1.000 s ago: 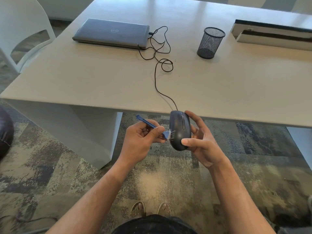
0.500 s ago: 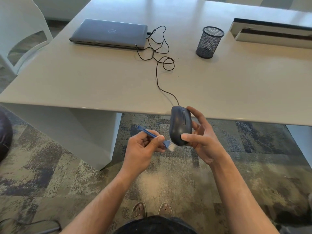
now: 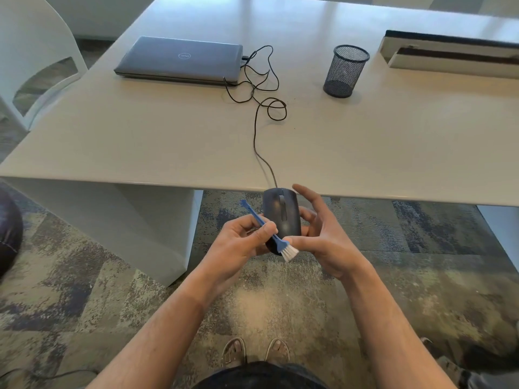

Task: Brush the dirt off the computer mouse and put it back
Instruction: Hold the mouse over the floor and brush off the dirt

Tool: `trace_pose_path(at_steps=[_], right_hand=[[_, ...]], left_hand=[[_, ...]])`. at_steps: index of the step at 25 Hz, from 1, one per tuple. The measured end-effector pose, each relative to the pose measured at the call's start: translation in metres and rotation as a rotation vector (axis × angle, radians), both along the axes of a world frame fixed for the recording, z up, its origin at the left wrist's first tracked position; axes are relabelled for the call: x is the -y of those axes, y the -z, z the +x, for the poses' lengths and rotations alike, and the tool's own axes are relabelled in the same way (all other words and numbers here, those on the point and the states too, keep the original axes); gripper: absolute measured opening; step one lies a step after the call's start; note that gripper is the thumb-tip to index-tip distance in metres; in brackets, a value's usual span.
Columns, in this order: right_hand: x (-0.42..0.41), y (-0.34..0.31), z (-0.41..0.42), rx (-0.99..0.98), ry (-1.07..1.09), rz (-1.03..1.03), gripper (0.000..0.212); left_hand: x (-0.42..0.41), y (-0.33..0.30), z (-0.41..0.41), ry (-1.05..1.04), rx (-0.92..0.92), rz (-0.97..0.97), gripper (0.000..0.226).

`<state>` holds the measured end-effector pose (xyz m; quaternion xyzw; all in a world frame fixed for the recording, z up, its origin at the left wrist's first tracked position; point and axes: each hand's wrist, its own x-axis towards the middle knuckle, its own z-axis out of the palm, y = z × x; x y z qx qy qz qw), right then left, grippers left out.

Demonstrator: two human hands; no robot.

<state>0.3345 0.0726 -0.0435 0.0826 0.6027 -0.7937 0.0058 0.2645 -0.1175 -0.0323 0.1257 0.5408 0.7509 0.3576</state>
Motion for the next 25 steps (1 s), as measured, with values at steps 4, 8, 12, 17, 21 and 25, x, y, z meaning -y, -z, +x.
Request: trace_pose_path(at_steps=[4,8,12,17,21,25], right_hand=[[0.01,0.002,0.002,0.024,-0.059,0.07,0.093],[0.011,0.0,0.007,0.066,-0.073,0.13,0.095],[0.001,-0.007,0.016,0.094,-0.134,0.234,0.101],[-0.01,-0.023,0.024,0.045,-0.007,0.318,0.063],[0.014,-0.031,0.014,-0.014,0.005,0.544,0.026],[0.025,-0.035,0.009,-0.007,0.0,0.663,0.028]], left_hand=[[-0.003,-0.006,-0.001,0.024,0.058,-0.016,0.013],[-0.003,-0.004,-0.002,0.038,0.056,-0.049,0.018],[-0.002,0.002,-0.003,0.036,0.047,-0.051,0.015],[0.001,0.008,-0.007,-0.007,-0.032,-0.09,0.015],[0.0,0.011,-0.006,0.023,-0.134,-0.087,0.016],[0.001,0.013,-0.007,0.027,-0.15,-0.076,0.015]])
